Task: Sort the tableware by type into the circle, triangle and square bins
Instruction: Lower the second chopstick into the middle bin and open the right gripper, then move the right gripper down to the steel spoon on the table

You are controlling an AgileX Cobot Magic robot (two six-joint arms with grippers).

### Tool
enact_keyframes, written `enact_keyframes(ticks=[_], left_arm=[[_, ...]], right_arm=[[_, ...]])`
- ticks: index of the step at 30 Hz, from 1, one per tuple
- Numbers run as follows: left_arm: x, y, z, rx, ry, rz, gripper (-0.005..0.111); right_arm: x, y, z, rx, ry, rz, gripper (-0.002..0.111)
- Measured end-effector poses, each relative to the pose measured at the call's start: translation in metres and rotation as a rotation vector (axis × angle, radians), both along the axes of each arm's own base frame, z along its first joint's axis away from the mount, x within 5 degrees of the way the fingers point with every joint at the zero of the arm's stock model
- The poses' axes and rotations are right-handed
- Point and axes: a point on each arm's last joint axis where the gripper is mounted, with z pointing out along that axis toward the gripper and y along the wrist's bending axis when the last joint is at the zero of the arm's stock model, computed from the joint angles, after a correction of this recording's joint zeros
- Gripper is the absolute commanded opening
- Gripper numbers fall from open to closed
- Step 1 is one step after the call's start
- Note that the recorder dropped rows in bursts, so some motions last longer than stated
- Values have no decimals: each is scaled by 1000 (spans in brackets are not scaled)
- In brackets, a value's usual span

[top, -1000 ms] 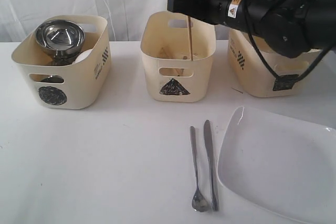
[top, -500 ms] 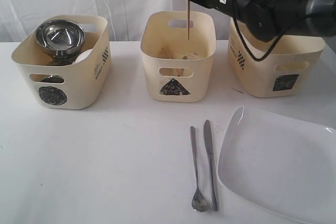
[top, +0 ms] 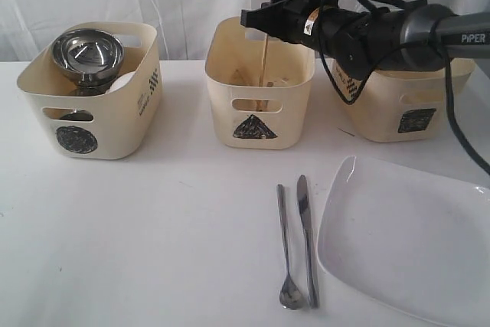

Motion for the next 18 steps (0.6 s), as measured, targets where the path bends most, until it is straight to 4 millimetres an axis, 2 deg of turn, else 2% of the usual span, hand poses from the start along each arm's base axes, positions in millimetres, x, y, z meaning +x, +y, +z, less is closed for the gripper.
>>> enact_keyframes(ticks=[5,10,13,14,17,18], left_arm=[[0,0,0,0,0,0,36],[0,0,0,0,0,0,36],[0,0,0,0,0,0,36],[0,0,0,0,0,0,36],[0,0,0,0,0,0,36],[0,0,0,0,0,0,36]], right_arm=[[-1,-1,-2,-9,28,-8,38],[-10,-7,13,-46,112,-45,38],[-24,-8,26,-93,227,-78,38],[-36,-9,30,-136,336,-104,38],[-64,-5,22,-238,563,-124,37],[-79,-2,12,-290,670,-113,37]])
